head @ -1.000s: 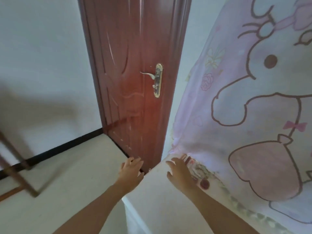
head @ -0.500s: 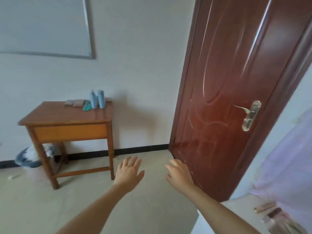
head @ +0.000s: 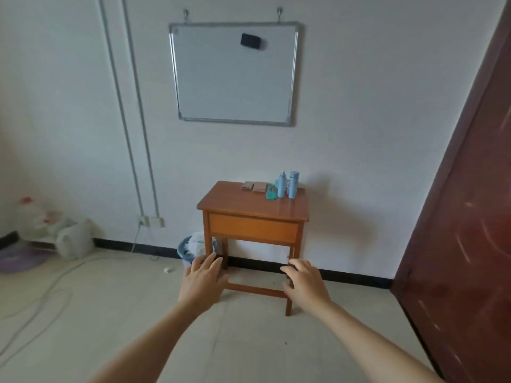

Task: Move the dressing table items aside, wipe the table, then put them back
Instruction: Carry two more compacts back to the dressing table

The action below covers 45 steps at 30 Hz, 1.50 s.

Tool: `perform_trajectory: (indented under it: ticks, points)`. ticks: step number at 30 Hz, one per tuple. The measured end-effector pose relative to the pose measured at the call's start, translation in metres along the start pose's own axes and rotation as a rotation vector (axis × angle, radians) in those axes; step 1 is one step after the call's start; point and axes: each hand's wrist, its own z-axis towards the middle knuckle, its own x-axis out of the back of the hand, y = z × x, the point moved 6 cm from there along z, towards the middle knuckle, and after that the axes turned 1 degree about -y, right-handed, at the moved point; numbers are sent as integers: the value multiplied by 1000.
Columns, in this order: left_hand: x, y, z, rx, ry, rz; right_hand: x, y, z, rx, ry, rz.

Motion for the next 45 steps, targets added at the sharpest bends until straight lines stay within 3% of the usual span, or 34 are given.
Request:
perform_trajectory:
  ticks: [6, 21, 32, 45]
  points:
    - [16, -17, 35, 45, 54, -21, 1, -8, 65, 78, 9, -24]
    - [18, -2, 231, 204, 200, -74, 6, 66, 277, 254, -54, -14]
    - [-17, -54, 322, 269, 207, -96, -64, 77, 374, 276, -143, 29]
    - [-20, -172, 525, 207, 181, -142, -98, 66, 572, 50, -105, 8]
